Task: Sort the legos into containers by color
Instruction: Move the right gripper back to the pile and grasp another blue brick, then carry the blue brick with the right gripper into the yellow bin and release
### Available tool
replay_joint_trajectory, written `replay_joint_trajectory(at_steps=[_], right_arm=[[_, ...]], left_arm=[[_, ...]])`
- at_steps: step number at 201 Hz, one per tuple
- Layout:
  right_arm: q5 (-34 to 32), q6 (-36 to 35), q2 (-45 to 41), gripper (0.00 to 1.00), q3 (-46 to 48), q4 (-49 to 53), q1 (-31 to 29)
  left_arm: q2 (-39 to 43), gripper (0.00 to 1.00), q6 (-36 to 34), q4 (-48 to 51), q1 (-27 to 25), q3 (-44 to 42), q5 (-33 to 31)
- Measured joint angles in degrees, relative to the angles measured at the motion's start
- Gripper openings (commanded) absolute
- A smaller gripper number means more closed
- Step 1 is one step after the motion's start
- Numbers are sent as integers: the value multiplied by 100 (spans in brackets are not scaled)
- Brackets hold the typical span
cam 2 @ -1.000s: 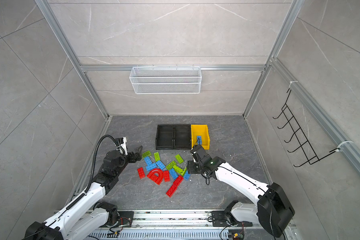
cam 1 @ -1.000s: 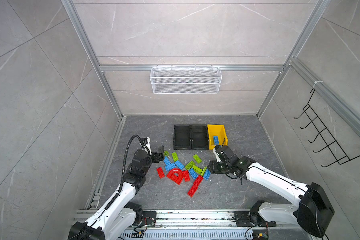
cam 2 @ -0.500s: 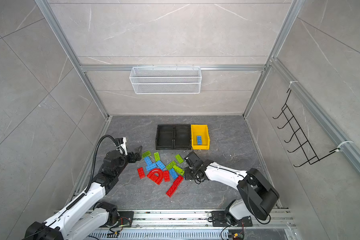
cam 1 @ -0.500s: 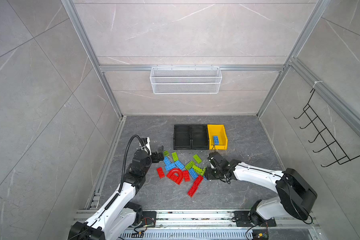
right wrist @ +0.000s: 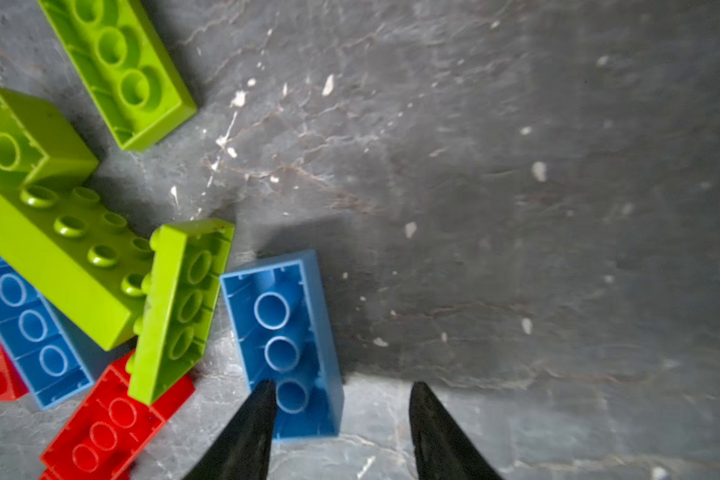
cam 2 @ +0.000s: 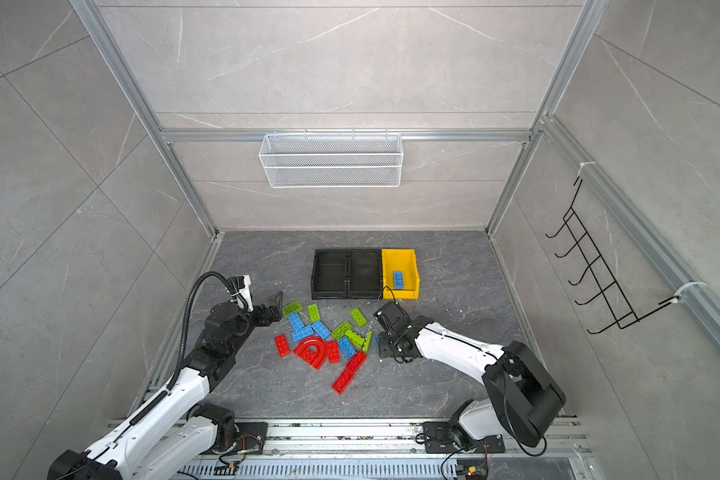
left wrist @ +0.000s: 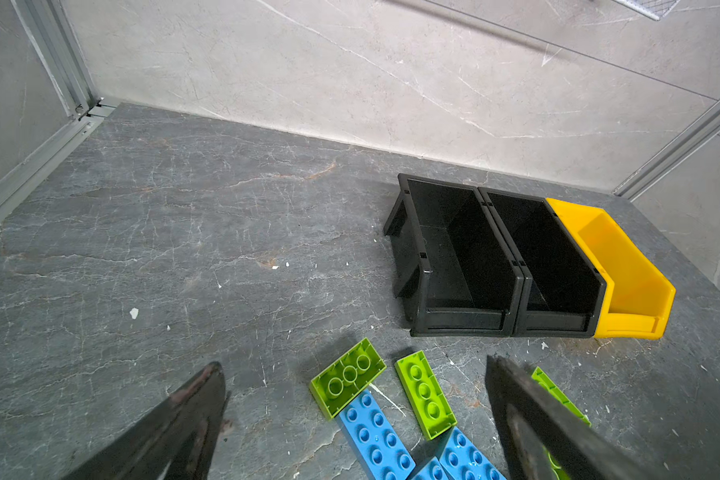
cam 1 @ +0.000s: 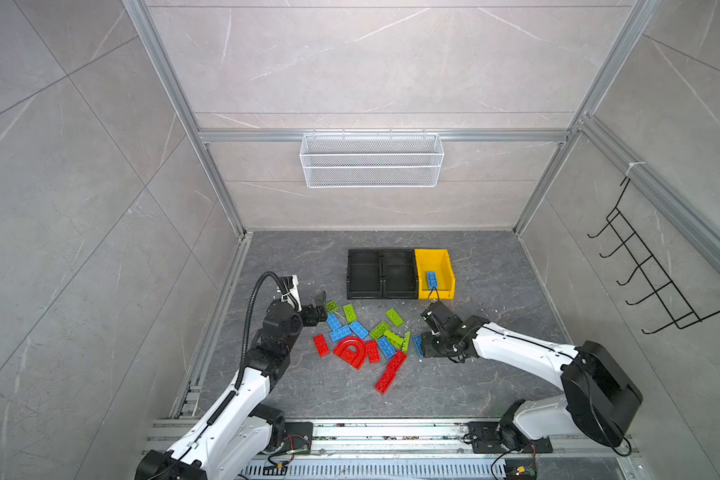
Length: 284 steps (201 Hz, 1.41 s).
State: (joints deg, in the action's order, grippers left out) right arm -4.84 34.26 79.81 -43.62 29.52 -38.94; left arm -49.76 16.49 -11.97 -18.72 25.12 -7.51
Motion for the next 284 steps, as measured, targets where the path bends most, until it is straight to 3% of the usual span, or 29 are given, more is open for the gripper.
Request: replay_joint_trajectory(at_steps=[43, 156, 217, 256, 284], right_arm=[[55, -348, -225, 58, -269, 223, 7], [247, -859, 1141, 57, -815, 151, -120], [245, -850, 1342, 42, -813, 17, -133], [199, -817, 1222, 27, -717, -63, -131], [232, -796, 942, 24, -671, -68, 9]], left_arm=[[-70, 100, 0, -2, 0, 0, 2], [-85, 100, 0, -2, 0, 0, -2], [-85, 100, 0, -2, 0, 0, -13], [-85, 100, 0, -2, 0, 0, -35], [-85, 100, 0, -2, 0, 0, -37]])
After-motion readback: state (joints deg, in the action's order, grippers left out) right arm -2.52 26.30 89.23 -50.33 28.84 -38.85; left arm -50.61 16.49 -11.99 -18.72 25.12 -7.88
